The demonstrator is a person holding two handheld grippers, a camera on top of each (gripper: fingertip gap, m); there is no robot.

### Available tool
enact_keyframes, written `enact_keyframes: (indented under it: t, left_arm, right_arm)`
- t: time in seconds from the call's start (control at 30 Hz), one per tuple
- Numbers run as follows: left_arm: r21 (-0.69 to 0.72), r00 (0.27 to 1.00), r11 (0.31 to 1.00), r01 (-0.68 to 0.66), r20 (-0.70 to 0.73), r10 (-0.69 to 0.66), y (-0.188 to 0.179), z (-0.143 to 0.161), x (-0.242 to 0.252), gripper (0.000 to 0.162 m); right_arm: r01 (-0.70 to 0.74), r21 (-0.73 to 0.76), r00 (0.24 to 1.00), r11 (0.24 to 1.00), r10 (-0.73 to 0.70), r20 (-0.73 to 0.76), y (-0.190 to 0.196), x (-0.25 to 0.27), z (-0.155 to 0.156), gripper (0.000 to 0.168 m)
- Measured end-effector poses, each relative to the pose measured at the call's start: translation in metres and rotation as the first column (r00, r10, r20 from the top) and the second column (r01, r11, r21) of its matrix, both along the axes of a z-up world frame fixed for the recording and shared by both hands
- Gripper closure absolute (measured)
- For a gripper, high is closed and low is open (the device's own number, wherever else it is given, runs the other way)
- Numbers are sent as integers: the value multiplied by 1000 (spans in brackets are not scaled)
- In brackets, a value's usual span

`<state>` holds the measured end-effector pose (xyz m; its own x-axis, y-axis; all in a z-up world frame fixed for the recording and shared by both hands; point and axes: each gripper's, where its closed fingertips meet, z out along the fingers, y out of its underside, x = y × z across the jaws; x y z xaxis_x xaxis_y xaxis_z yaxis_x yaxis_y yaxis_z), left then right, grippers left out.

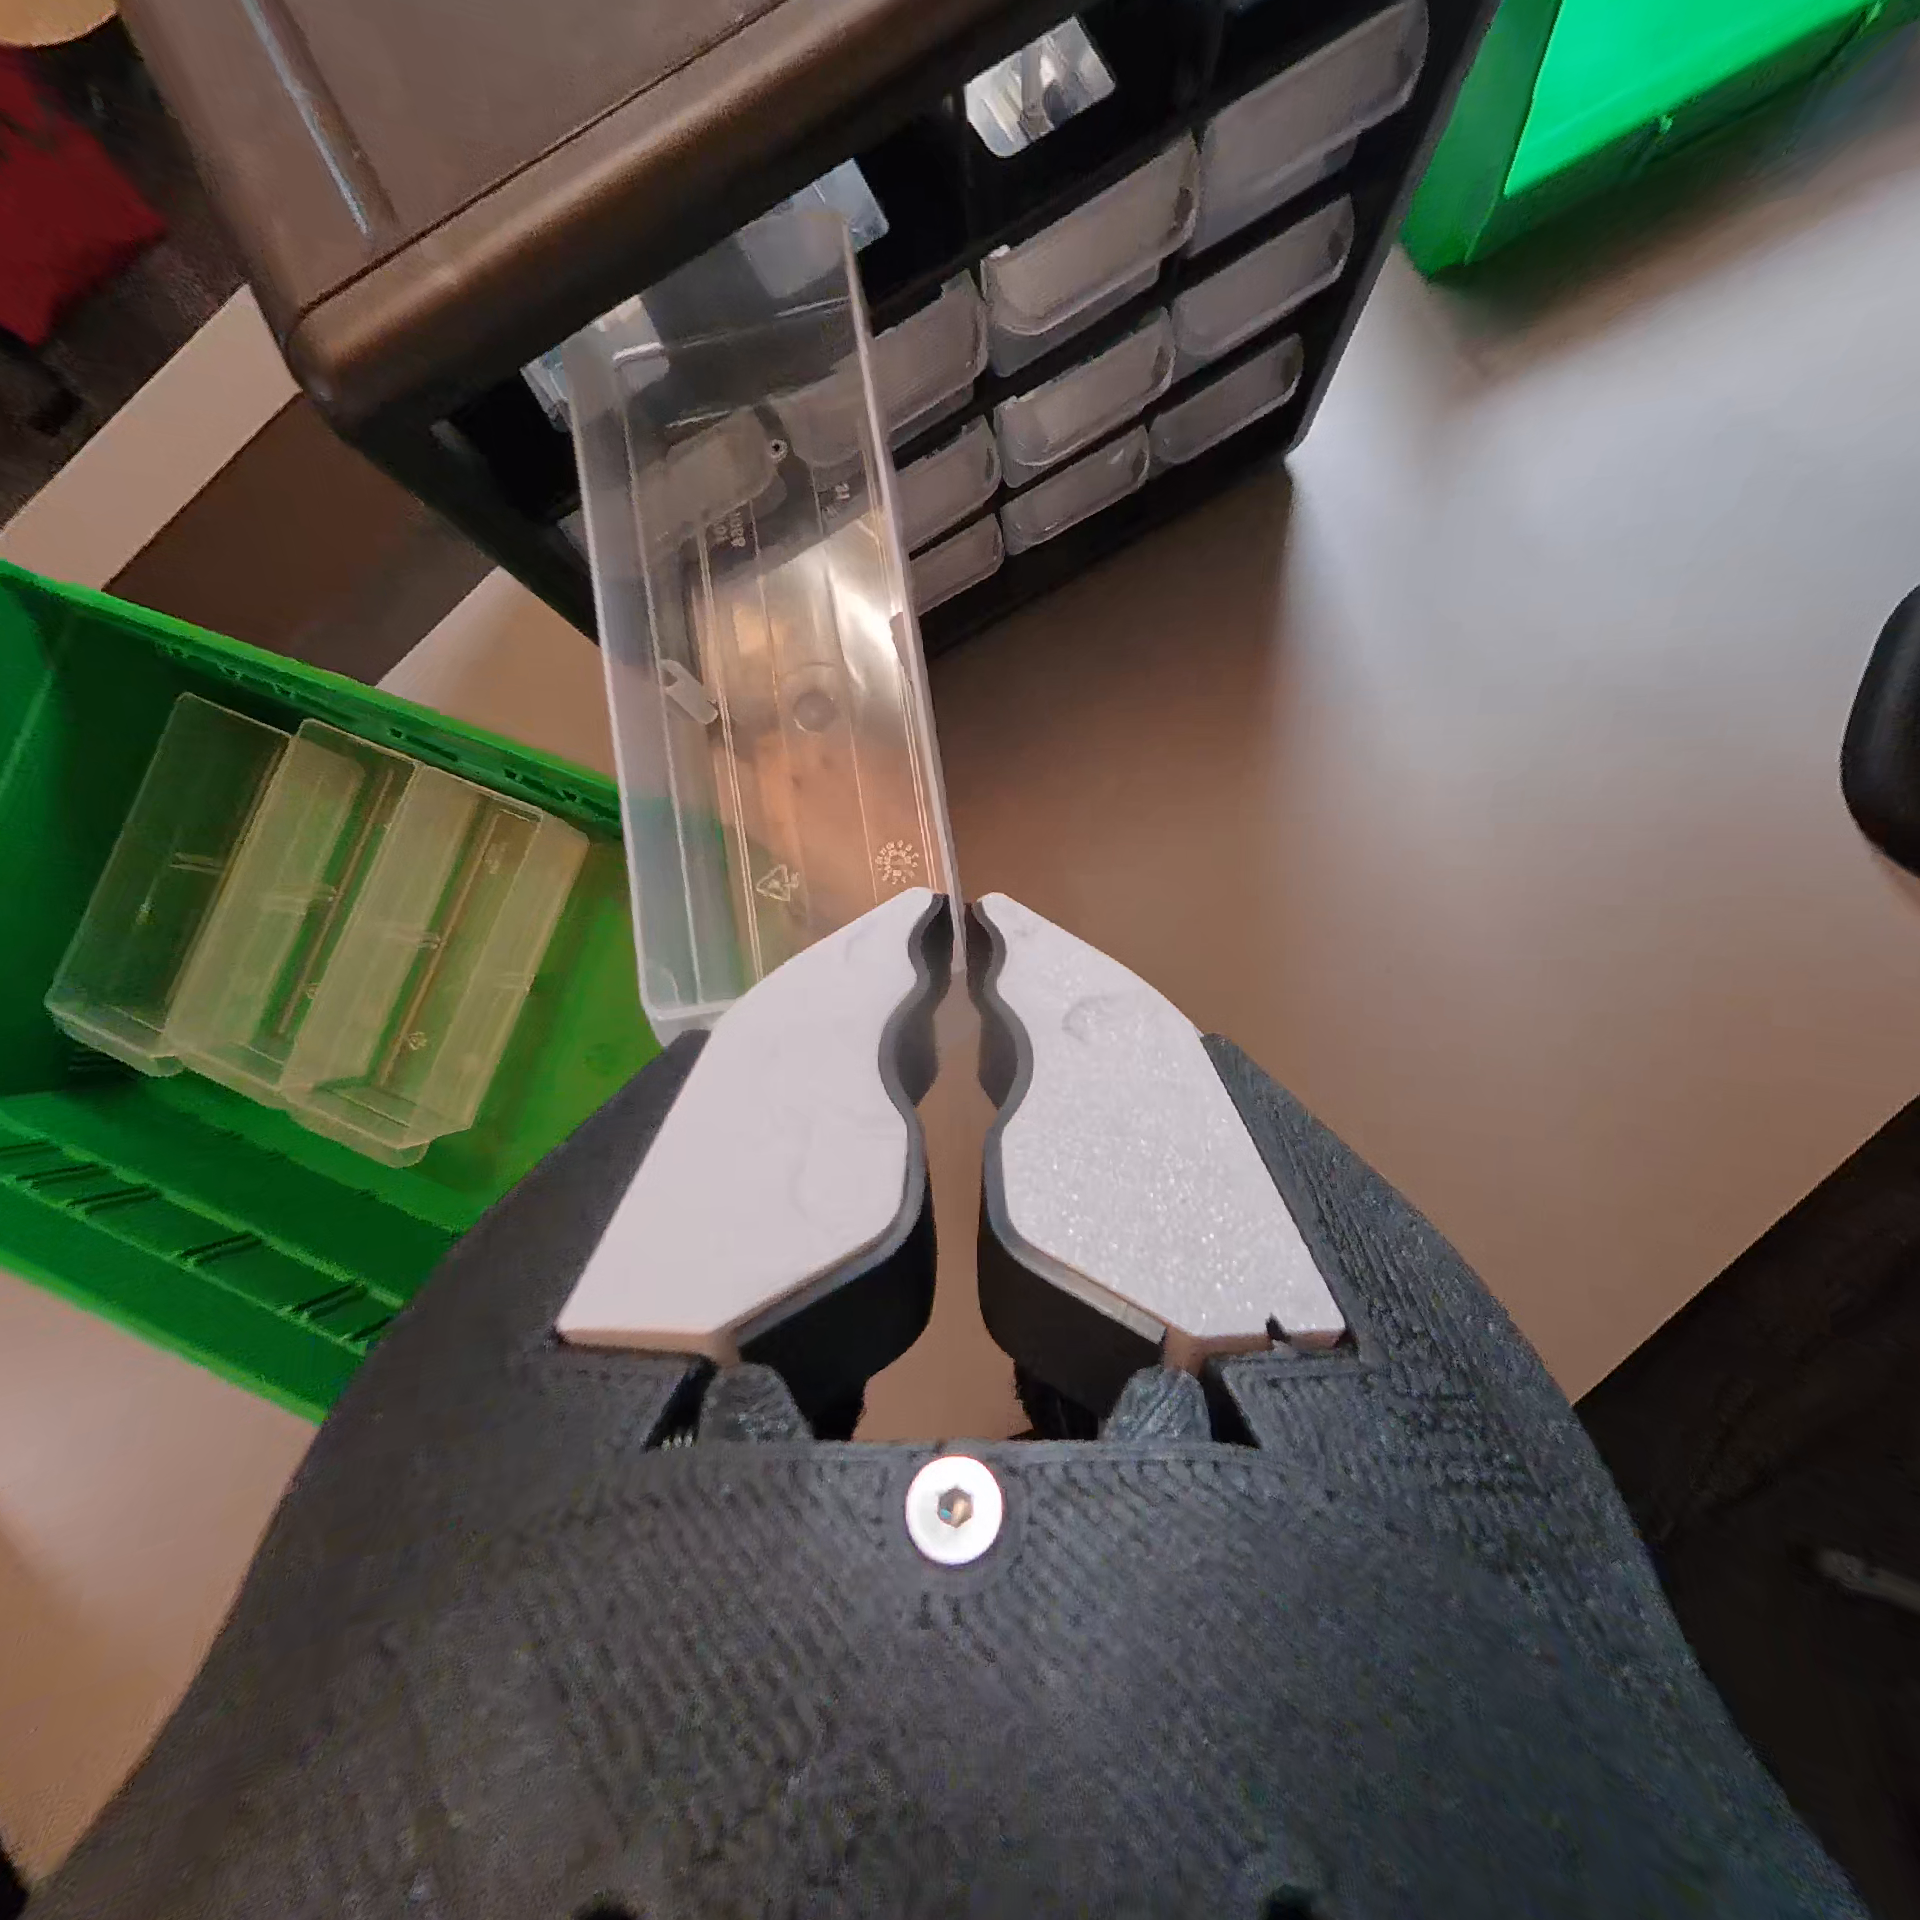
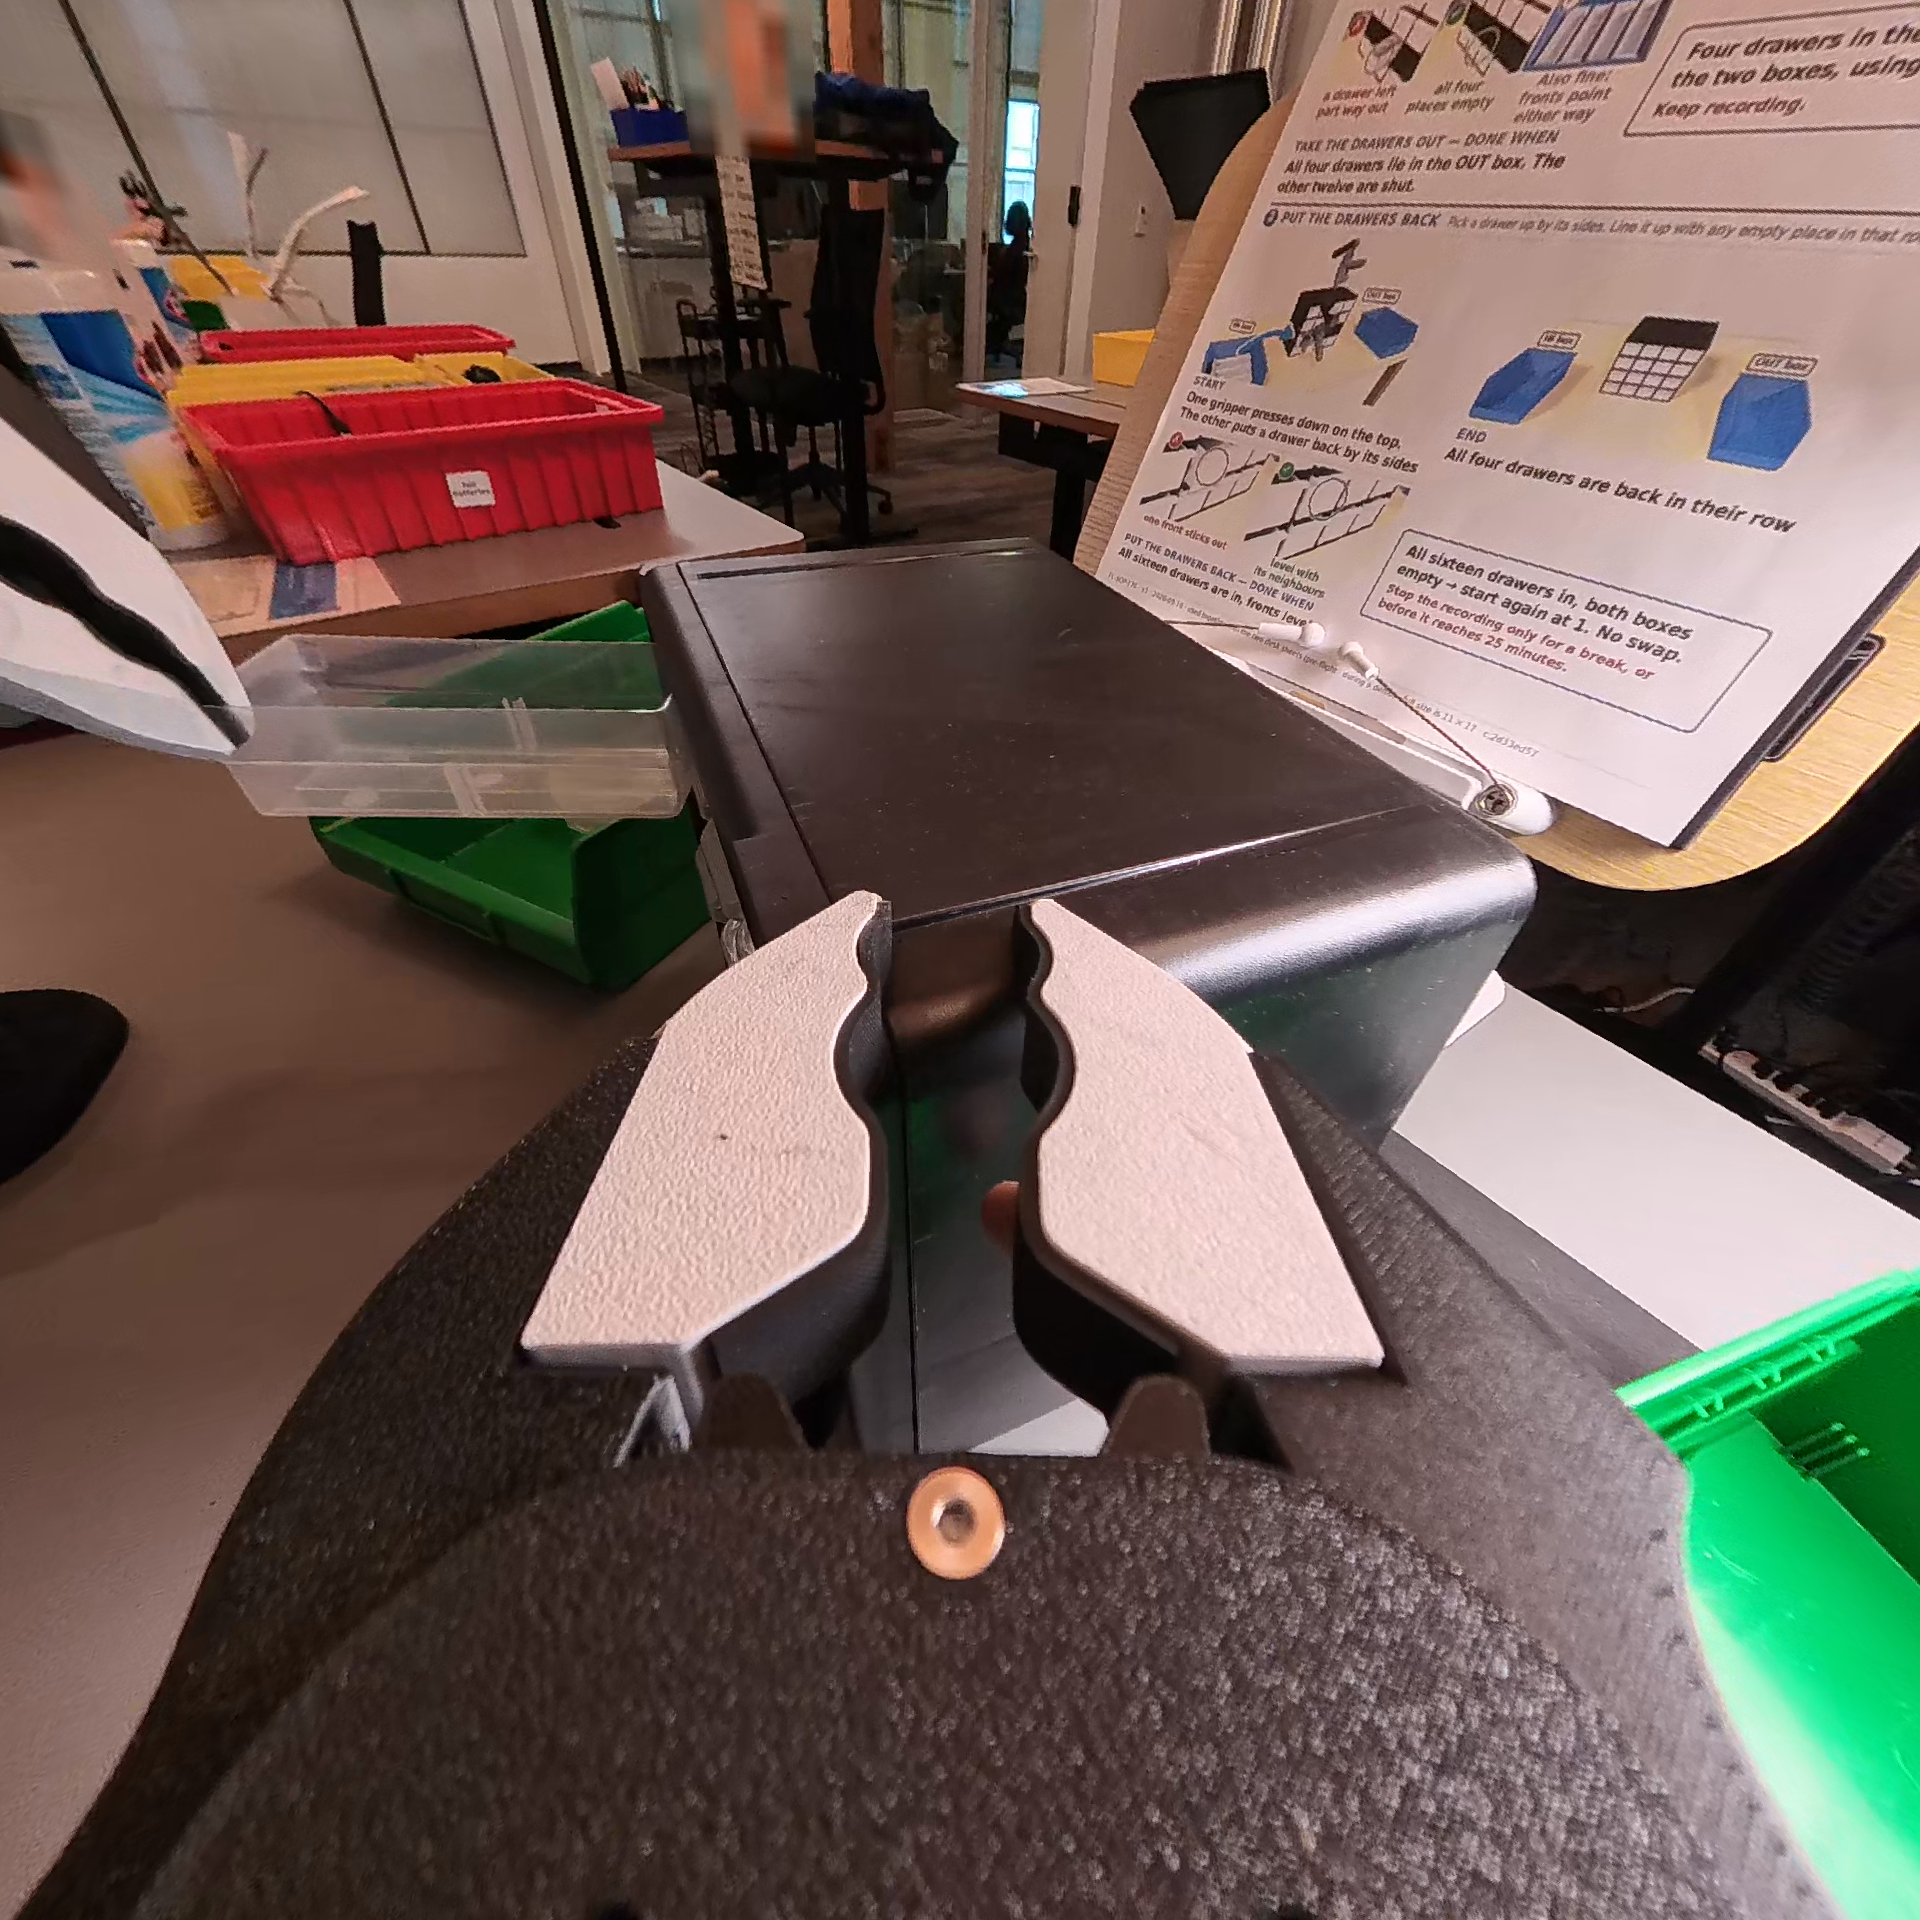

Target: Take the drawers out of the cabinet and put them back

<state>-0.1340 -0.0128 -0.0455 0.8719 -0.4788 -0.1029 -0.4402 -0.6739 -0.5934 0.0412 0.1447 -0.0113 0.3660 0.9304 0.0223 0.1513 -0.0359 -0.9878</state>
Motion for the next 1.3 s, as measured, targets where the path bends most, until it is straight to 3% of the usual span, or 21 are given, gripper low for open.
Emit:
enact_keyframes:
  t: [0.3,0.7,0.9,1.17,1.3]
  left_arm:
    - [39,973,994,-102,211,92,-2,-8,-7,160]
    - [148,925,957,-249,328,190,8,-9,-13,160]
    - [238,925,924,-299,311,219,17,-6,-7,160]
    - [328,884,858,-395,391,257,37,2,8,159]
    - [421,921,833,-358,306,241,43,9,10,159]
  right_arm:
    - [-2,-2,1000,1000,2,-1,0,0,0,146]
    - [-1,1,1000,1000,1,8,-1,2,0,146]
    - [3,8,1000,1000,-3,20,-2,2,-1,145]
    - [1,14,1000,1000,-2,28,-3,1,-1,145]
    - [13,35,999,999,-15,47,-3,1,-1,145]
